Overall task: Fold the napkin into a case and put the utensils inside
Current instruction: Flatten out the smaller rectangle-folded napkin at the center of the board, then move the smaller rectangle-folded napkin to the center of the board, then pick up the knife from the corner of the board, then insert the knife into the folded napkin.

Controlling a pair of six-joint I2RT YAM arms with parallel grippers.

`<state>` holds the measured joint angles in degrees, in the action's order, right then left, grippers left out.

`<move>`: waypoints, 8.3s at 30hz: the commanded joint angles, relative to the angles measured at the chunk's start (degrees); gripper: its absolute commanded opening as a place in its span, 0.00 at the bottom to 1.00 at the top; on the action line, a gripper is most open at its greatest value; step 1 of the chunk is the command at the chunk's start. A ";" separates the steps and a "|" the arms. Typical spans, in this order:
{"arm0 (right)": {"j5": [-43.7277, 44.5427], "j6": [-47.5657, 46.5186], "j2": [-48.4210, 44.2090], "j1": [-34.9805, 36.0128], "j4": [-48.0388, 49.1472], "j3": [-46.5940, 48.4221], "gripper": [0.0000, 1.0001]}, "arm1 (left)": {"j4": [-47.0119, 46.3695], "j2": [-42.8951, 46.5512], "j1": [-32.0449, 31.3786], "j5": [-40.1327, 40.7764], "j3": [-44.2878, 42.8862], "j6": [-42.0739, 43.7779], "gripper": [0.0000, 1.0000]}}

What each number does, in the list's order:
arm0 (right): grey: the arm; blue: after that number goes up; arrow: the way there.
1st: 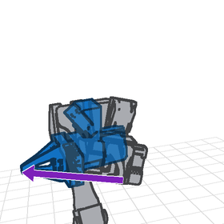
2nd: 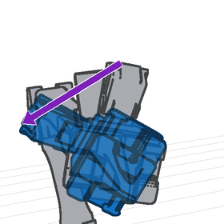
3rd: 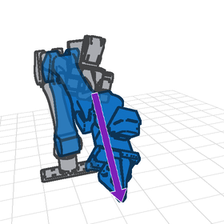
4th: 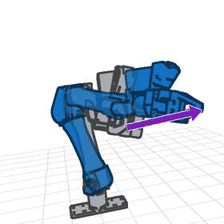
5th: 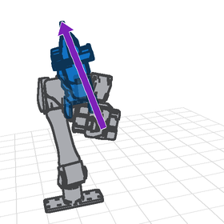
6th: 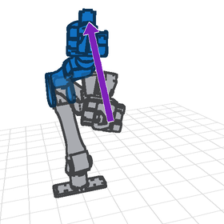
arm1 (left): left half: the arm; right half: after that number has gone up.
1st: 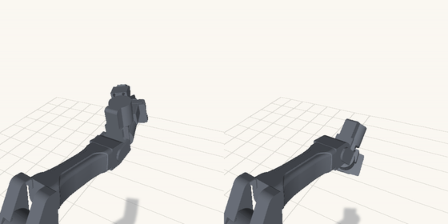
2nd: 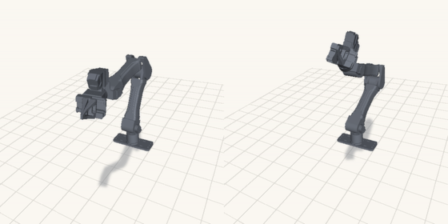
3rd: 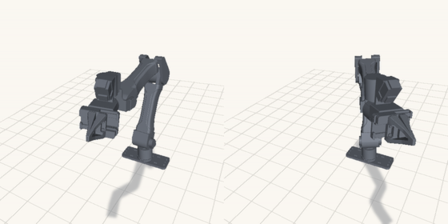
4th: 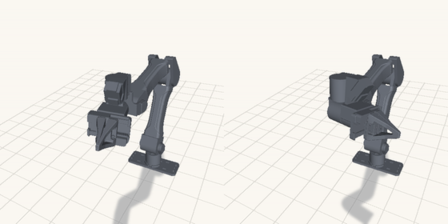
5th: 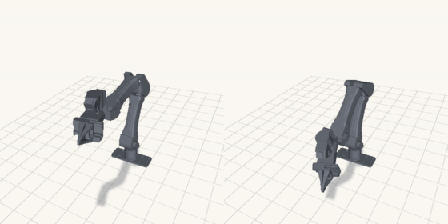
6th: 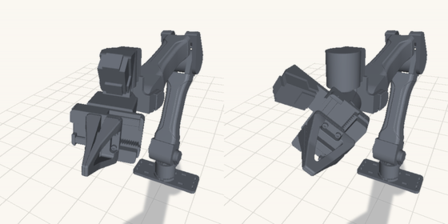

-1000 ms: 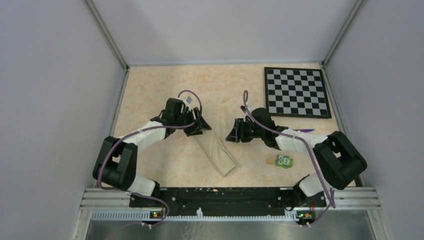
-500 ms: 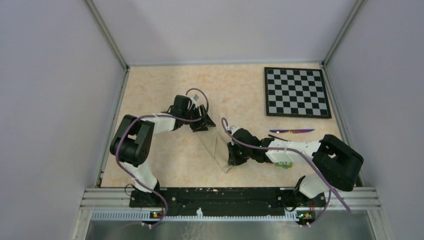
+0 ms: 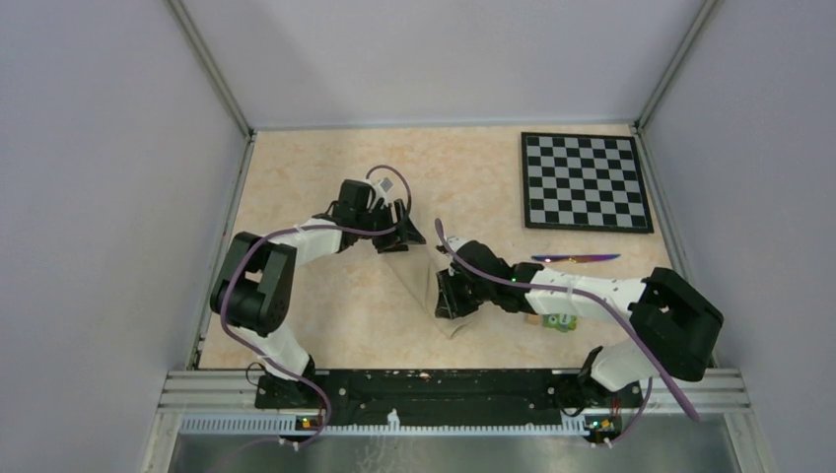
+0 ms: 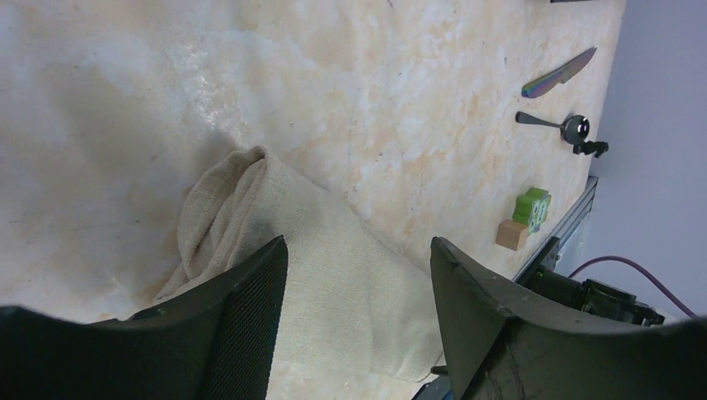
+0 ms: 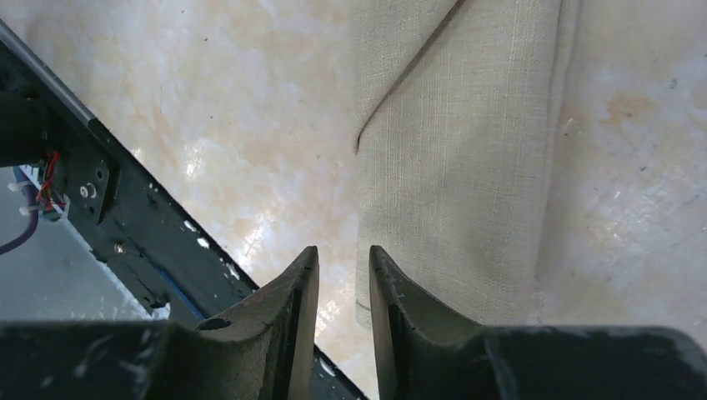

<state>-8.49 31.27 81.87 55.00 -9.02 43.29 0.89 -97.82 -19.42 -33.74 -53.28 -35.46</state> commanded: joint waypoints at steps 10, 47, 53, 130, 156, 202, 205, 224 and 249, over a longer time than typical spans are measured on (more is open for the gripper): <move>0.37 -0.15 -5.25 -0.07 -1.00 -6.00 0.28 | 2.31 -3.48 0.70 5.78 -0.74 4.28 0.68; -1.74 4.61 -6.26 -4.94 5.83 -13.45 0.34 | -7.40 -2.17 3.02 2.80 4.80 -2.49 0.70; 7.20 1.50 -3.44 -9.57 -1.63 -10.68 0.35 | -1.35 5.04 3.12 6.54 7.97 1.22 0.71; -2.10 -13.02 -7.29 -34.93 -12.97 17.86 0.54 | -3.03 -9.51 -10.37 7.83 -5.60 -3.66 0.61; 5.23 -10.93 -15.34 -41.96 -24.11 17.13 0.62 | -14.54 -11.26 -17.08 -4.29 -19.74 -11.45 0.99; 18.52 42.54 21.30 -56.55 -38.78 23.48 0.48 | 23.01 26.90 -3.46 18.85 -9.53 23.60 0.99; 18.63 42.68 21.26 -57.03 -37.86 21.66 0.46 | 22.78 26.64 -2.79 18.36 -9.31 23.43 0.99; 14.83 47.84 19.27 -59.12 -33.47 15.18 0.00 | 20.36 25.81 -0.21 14.45 -7.10 22.12 0.99; 12.23 -1.84 -9.19 -52.79 -1.64 16.80 0.00 | 1.04 14.35 2.07 -16.40 1.45 8.17 0.94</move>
<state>7.64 51.53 72.07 -2.81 -24.91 51.88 12.60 -80.27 -14.98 -42.26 -55.18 -20.27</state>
